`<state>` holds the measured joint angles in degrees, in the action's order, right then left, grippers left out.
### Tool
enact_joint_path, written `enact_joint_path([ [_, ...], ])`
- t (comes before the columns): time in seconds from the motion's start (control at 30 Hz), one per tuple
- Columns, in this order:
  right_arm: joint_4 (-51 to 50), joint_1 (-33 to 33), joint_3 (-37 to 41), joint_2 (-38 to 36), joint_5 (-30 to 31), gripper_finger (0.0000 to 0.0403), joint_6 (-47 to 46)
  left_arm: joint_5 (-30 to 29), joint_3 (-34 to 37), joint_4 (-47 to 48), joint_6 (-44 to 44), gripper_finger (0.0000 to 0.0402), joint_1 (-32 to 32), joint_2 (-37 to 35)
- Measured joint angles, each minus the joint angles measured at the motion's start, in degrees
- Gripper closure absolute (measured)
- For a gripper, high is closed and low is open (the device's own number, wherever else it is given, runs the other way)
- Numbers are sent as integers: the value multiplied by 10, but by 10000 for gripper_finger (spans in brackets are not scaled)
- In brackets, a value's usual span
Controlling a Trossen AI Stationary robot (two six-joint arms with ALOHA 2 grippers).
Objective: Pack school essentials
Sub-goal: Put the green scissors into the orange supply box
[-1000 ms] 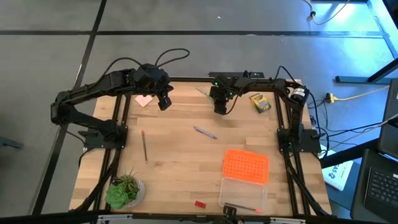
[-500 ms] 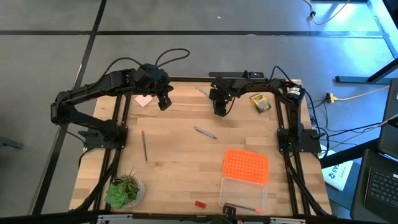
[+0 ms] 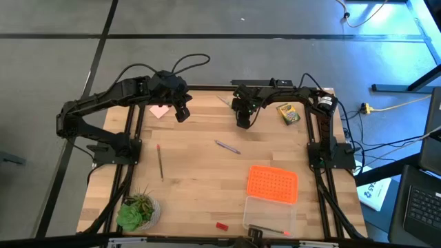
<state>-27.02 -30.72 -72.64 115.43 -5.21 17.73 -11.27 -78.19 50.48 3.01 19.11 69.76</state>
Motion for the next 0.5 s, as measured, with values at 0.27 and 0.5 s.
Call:
enact_joint_path([
  [0.27,-2,0,0,0,-5,380,-25,0,0,0,0,388,0,0],
  [0.5,-11,5,-5,-1,-1,375,-28,0,0,0,-1,388,0,0],
])
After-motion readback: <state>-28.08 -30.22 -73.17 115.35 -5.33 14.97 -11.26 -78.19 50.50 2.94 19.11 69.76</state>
